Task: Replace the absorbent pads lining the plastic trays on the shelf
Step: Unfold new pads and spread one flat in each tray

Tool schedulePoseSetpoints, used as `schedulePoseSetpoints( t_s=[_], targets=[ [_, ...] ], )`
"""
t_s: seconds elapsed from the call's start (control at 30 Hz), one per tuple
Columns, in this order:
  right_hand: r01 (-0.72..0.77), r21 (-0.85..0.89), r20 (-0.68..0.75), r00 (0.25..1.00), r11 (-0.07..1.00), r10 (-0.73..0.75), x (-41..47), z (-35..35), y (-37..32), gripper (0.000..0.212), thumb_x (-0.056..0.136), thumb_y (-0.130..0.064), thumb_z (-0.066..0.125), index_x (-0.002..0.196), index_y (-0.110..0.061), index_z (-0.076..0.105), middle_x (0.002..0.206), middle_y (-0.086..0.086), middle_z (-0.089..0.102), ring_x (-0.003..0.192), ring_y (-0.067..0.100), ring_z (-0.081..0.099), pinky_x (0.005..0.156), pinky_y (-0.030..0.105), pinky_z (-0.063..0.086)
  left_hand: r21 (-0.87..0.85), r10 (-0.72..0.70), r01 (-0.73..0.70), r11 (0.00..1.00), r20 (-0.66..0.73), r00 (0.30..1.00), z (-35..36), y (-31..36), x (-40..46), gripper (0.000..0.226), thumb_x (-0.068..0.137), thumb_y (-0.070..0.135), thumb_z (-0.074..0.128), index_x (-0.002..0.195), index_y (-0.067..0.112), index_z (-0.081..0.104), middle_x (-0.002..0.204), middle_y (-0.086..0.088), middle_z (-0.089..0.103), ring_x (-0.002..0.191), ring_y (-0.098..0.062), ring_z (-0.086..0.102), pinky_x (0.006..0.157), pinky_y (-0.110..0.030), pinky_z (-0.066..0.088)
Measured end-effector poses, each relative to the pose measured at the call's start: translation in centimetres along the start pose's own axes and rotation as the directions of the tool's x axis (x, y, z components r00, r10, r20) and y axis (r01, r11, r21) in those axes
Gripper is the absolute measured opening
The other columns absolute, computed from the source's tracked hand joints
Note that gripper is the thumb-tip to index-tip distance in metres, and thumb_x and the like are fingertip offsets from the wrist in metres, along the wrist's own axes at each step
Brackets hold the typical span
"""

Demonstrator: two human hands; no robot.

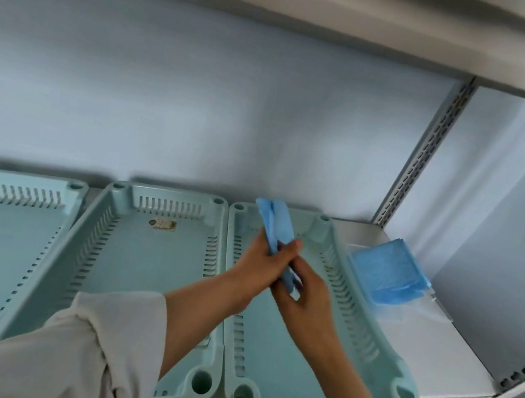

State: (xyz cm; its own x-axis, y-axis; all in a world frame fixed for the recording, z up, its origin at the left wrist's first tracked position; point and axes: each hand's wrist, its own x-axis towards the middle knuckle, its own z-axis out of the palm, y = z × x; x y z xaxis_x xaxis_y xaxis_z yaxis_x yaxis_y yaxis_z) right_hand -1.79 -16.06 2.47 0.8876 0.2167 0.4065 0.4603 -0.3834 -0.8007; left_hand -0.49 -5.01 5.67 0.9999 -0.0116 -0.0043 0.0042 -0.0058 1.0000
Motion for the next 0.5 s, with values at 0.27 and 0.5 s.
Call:
schedulePoseSetpoints(
  t_s=[0.27, 0.5],
  targets=[
    [-0.285, 0.185, 0.129, 0.956, 0.941, 0.264, 0.5, 0.5, -0.5, 0.052, 0.089, -0.037, 0.061, 0.138, -0.034, 0.043, 0.132, -0.015, 0.051, 0.118, 0.001, 0.051, 0.082, 0.01, 0.046, -0.172, -0.197, 0.189, 0.967, -0.027, 0.98, -1.6, -0.1, -0.7, 0.034, 0.1, 0.043, 0.034, 0.111, 0.02, 0.057, 0.113, -0.01, 0.066, 0.104, -0.027, 0.065, 0.093, -0.044, 0.053],
    [-0.239, 0.215, 0.094, 0.97, 0.947, 0.224, 0.3, 1.2, -1.4, 0.026, 0.098, -0.013, 0.047, 0.114, -0.03, 0.058, 0.103, -0.006, 0.068, 0.095, 0.008, 0.064, 0.078, 0.022, 0.054, -0.219, -0.281, 0.251, 0.943, -0.123, 0.952, -3.8, -1.0, -1.5, 0.028, 0.094, 0.006, 0.052, 0.122, 0.003, 0.055, 0.112, -0.016, 0.064, 0.097, -0.029, 0.063, 0.079, -0.04, 0.055]
  ],
)
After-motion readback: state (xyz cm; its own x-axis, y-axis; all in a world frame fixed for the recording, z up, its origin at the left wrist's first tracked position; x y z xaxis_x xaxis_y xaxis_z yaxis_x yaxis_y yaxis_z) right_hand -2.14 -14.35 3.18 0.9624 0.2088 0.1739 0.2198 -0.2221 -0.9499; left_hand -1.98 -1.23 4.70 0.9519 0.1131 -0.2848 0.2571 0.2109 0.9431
